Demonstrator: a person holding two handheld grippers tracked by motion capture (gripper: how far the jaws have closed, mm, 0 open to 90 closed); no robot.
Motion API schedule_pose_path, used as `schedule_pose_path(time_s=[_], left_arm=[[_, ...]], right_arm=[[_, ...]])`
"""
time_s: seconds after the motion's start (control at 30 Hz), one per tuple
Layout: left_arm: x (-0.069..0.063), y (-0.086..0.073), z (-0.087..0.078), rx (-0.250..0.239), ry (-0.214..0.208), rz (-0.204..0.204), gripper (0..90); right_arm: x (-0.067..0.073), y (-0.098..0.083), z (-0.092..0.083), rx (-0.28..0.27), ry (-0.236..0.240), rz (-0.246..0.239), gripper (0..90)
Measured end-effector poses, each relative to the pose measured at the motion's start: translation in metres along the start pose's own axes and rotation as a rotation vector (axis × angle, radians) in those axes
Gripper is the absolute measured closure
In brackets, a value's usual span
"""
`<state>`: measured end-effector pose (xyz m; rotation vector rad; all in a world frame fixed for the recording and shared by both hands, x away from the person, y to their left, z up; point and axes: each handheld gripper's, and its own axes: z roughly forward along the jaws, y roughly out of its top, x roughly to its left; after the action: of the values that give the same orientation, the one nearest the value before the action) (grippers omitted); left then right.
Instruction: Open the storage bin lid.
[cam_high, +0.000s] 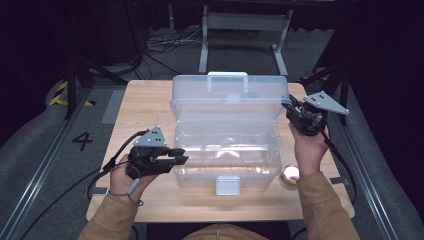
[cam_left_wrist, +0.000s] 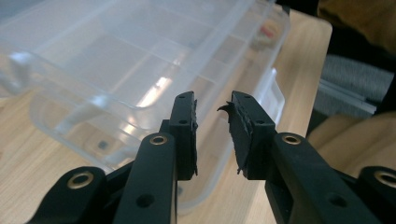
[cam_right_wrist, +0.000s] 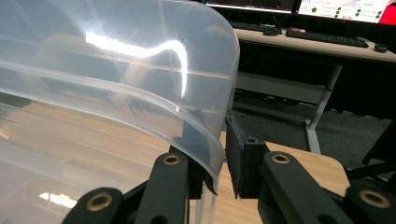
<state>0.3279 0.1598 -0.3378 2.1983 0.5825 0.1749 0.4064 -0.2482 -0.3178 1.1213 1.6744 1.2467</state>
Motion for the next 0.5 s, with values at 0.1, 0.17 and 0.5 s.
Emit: schedule_pose_path(time_s=[0.1,0.17,0.5], left_arm=[[-0.004,-0.001,0.007,0.043,-0.015,0.017,70.4],[-0.005,-0.003,0.013,0.074,-0.017,0.030,69.6],[-0.009,-0.009,0.043,0.218,-0.055,0.064,69.0]], right_arm=[[-0.001,0.000,0.001,0.003,0.007,0.003,78.1],[-0.002,0.001,0.001,0.005,0.013,0.012,78.0],[-0.004,0.001,0.004,0.012,0.031,0.058,78.0]])
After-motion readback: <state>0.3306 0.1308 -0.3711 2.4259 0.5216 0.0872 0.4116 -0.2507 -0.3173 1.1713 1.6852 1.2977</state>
